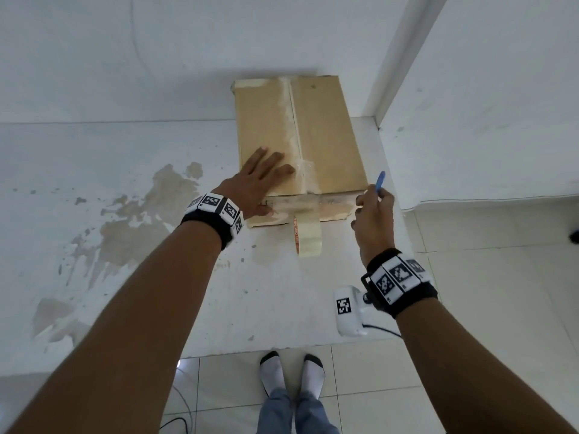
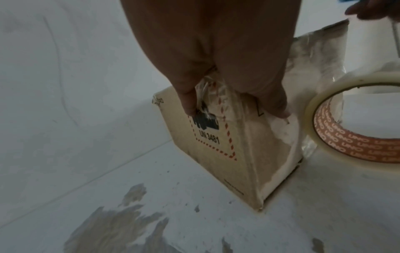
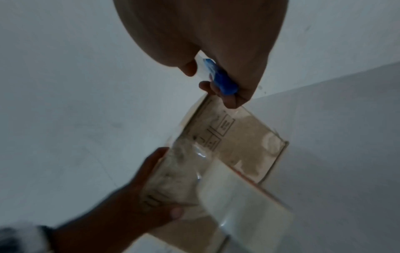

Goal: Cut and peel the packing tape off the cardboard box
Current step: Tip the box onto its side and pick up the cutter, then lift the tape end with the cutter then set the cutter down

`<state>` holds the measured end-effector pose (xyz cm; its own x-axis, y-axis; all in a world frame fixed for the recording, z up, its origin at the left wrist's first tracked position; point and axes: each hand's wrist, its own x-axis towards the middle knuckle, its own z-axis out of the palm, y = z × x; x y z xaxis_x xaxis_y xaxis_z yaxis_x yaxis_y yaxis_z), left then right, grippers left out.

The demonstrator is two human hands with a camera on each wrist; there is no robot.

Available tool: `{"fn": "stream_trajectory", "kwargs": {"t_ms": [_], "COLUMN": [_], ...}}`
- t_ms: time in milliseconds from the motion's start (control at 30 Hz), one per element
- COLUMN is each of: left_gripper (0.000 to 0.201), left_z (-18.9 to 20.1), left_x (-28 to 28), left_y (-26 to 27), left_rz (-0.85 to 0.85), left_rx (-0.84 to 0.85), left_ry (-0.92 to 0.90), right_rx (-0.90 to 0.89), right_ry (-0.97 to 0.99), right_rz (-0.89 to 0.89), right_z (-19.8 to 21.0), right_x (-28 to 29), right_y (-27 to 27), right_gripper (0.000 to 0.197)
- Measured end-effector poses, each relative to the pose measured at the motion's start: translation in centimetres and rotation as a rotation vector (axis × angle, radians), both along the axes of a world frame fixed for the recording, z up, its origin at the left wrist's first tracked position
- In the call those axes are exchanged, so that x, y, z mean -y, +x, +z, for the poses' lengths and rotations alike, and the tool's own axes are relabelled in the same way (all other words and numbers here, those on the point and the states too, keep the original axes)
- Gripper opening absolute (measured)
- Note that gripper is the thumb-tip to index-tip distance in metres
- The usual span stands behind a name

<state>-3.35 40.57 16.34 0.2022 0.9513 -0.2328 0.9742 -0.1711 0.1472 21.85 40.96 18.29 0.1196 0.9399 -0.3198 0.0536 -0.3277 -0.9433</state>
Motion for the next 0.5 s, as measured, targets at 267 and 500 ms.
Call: {"fn": "stream_trajectory", "kwargs": {"t_ms": [267,500], "left_gripper": [0.103,0.102], "left_z": [-0.3,-0.3], "left_x": [0.1,0.1], "left_y": [0.0,0.1], "left_rz": [0.008,0.011], "left_rx": [0.037,0.035], "left_ry": [0.007,0.007], "right_rx": [-0.471,-0.545], "right_ry": [-0.147,-0.157], "right_rz": [0.416,0.579], "right_z": [1.0,-0.1], "right_x": [4.5,5.4], "right_y": [0.1,0.3], "right_gripper": [0.034,0.045]}}
